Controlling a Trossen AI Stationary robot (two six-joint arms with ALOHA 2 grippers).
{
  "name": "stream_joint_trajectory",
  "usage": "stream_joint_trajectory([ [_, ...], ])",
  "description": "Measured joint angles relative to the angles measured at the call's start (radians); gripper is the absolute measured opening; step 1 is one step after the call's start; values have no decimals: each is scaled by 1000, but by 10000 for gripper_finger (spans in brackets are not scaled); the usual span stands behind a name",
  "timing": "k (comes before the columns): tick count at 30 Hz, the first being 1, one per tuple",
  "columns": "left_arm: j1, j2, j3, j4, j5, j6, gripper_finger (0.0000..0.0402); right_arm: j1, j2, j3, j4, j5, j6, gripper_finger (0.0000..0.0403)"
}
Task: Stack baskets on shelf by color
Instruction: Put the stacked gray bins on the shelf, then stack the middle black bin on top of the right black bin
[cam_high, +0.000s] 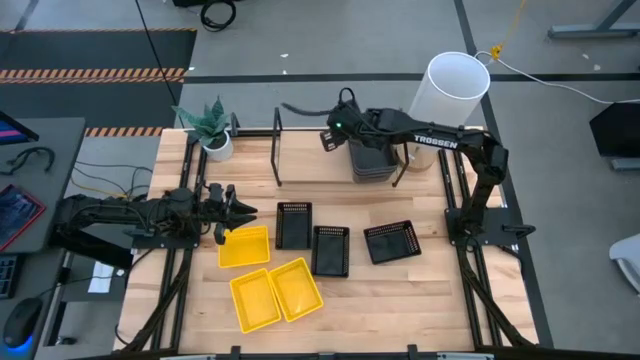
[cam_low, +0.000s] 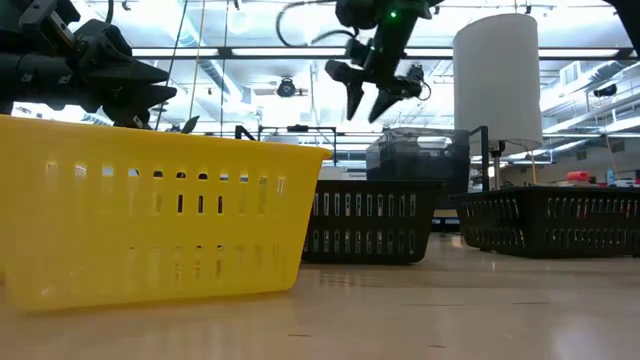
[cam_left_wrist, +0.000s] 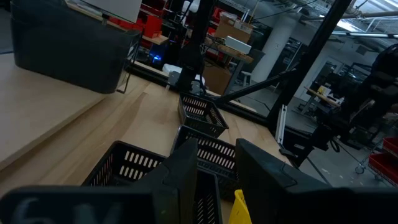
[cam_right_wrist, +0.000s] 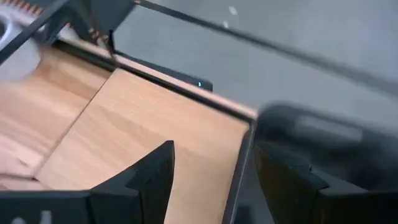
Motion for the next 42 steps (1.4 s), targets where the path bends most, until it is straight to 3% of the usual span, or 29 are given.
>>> stream_joint_trajectory([
  [6, 0, 0, 0, 0, 0, 1, 117, -17, 1, -67, 39, 82, -222, 222],
  [13, 0, 0, 0, 0, 0, 1, 117, -60, 1, -127, 70, 48, -261, 222],
  [25, 0, 0, 0, 0, 0, 1, 117, -97, 1, -135, 70, 75, -262, 220],
  [33, 0, 0, 0, 0, 0, 1, 117, -73, 1, -22, 79, 76, -382, 220],
  [37, 0, 0, 0, 0, 0, 1, 117, -30, -1, -8, 140, 13, -496, 220],
  [42, 0, 0, 0, 0, 0, 0, 117, 27, -1, -25, 213, -178, -572, 220],
])
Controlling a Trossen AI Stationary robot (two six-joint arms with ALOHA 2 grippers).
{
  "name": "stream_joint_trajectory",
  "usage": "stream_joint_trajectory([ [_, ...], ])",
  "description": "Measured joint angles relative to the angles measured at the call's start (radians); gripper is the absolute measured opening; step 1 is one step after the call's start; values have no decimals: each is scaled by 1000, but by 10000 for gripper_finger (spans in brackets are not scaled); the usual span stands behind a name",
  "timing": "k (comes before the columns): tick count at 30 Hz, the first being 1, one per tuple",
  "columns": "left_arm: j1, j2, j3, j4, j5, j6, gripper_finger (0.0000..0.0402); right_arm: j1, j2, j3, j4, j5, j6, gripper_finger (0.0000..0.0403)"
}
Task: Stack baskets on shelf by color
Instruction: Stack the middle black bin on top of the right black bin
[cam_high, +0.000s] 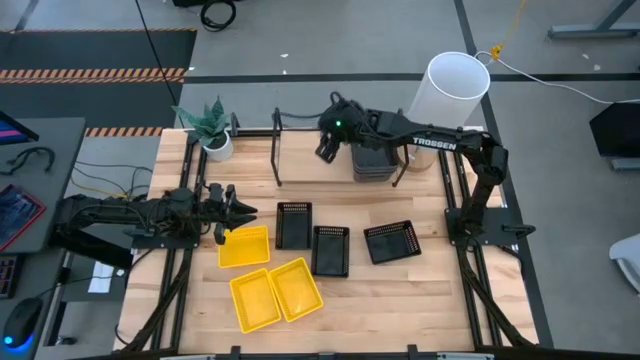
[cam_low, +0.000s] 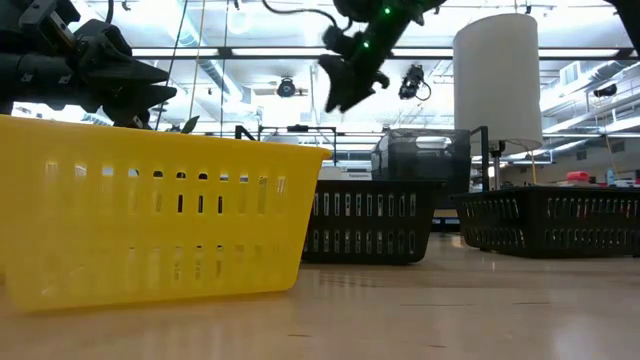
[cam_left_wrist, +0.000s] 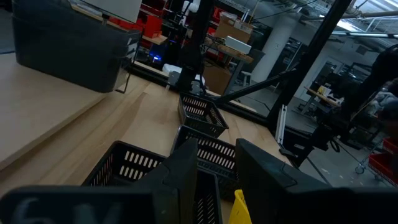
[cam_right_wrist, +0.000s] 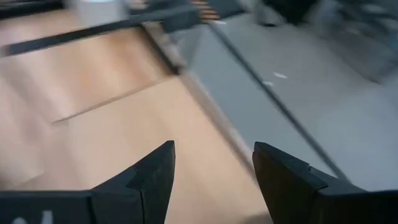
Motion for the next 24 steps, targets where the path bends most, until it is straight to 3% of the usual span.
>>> stream_joint_trajectory([
  [8, 0, 0, 0, 0, 0, 0, 117, 117, 1, -84, 108, -217, -87, 220],
  [17, 0, 0, 0, 0, 0, 0, 117, 247, 1, -107, 102, -226, -62, 220],
  [24, 0, 0, 0, 0, 0, 0, 117, 329, 1, -107, -68, -254, -30, 220],
])
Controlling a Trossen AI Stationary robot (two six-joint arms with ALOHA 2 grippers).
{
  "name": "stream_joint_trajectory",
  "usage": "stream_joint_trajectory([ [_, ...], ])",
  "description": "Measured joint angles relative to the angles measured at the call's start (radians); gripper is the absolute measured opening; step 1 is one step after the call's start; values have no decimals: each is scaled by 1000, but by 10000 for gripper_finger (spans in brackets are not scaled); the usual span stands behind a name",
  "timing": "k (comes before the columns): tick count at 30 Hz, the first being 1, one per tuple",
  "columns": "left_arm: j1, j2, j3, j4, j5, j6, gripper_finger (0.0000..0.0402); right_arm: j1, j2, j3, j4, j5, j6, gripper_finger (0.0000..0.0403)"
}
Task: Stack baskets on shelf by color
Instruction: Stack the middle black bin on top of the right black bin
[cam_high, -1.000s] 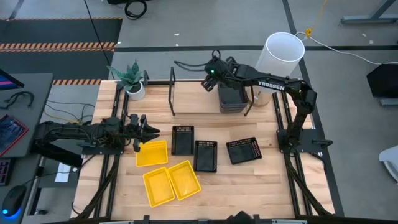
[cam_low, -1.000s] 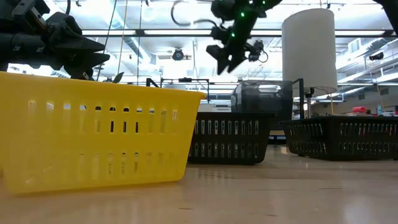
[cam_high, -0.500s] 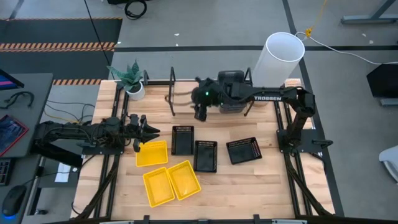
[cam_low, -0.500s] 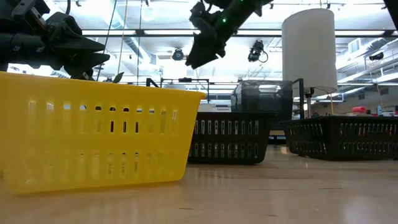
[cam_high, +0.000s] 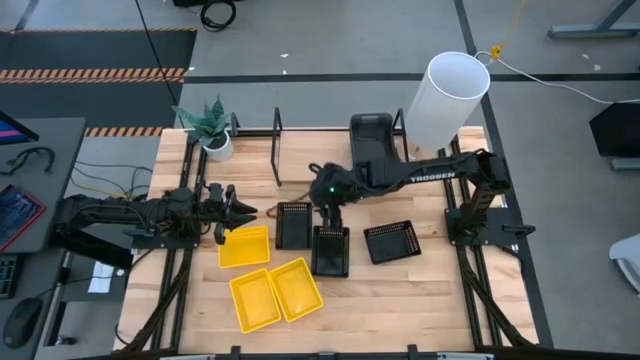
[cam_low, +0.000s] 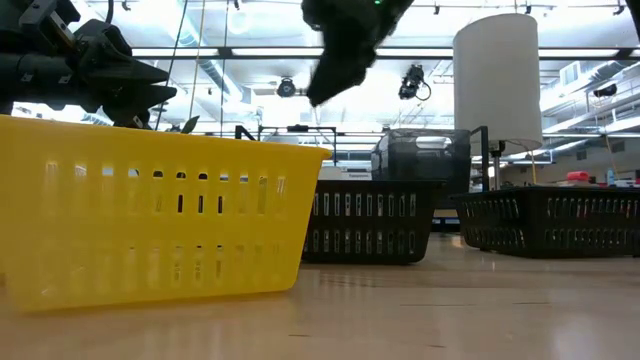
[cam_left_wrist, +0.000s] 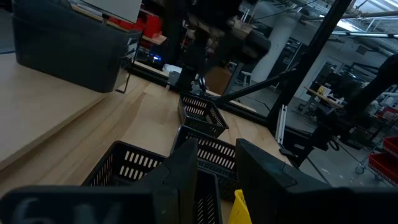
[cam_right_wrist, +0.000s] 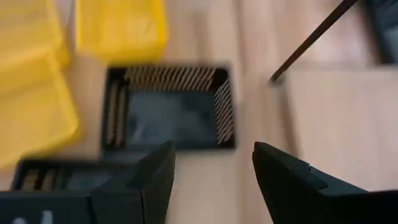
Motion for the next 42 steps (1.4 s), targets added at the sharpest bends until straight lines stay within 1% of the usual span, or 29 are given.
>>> stream_joint_trajectory([
  [4, 0, 0, 0, 0, 0, 0, 117, 34, 0, 0, -141, -11, 68, 220],
  [7, 0, 0, 0, 0, 0, 0, 117, 55, 0, -4, -181, -3, 112, 220],
  [10, 0, 0, 0, 0, 0, 0, 117, 67, -2, -52, -156, 30, 140, 220],
  [18, 0, 0, 0, 0, 0, 0, 117, 72, 10, -148, -66, 15, 225, 220],
  [25, 0, 0, 0, 0, 0, 0, 117, 100, 100, -174, 72, 15, 135, 220],
  [30, 0, 0, 0, 0, 0, 0, 117, 103, 174, -163, 68, 50, 93, 215],
  [33, 0, 0, 0, 0, 0, 0, 117, 103, 195, -162, 64, 49, 87, 193],
  [35, 0, 0, 0, 0, 0, 0, 117, 101, 200, -162, 51, 43, 86, 168],
  [38, 0, 0, 0, 0, 0, 0, 117, 98, 199, -160, 41, 42, 86, 118],
  [42, 0, 0, 0, 0, 0, 0, 117, 96, 196, -160, 15, 39, 87, 41],
])
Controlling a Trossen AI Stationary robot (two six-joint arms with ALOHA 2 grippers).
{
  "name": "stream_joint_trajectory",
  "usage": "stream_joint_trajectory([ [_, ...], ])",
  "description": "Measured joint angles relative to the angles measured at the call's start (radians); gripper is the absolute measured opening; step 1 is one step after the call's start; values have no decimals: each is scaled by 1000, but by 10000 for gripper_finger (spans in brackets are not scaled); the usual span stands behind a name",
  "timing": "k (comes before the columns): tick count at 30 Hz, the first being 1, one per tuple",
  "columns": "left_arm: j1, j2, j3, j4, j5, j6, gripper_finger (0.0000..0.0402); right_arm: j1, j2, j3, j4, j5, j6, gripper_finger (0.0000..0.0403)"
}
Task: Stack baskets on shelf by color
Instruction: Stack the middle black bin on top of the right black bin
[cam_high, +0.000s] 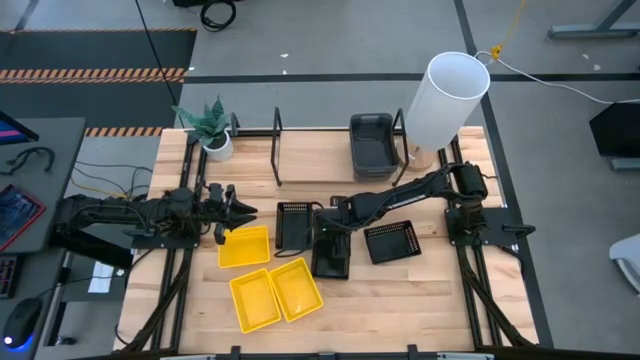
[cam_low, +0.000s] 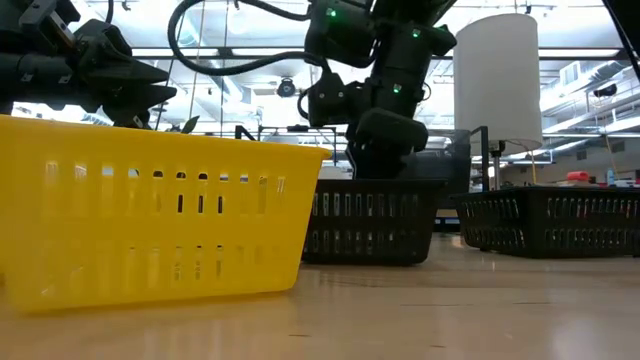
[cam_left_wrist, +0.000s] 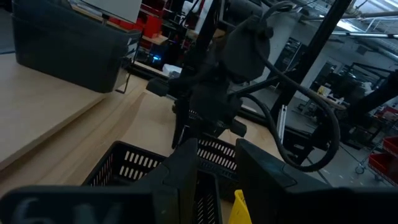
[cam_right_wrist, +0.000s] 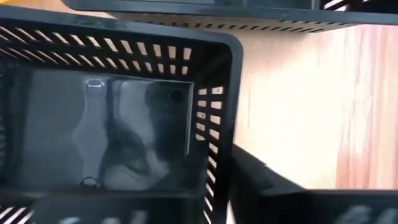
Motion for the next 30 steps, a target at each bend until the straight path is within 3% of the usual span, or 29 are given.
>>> stream_joint_trajectory([
  [3, 0, 0, 0, 0, 0, 0, 117, -6, -3, 1, -27, -26, 8, 12],
  [8, 0, 0, 0, 0, 0, 0, 117, -18, -44, 51, -170, -38, 35, 11],
  [17, 0, 0, 0, 1, 0, 1, 117, -70, -254, 86, -355, -49, 100, 8],
  [30, 0, 0, 0, 2, 0, 0, 117, -243, -656, -285, -323, -197, 301, 8],
])
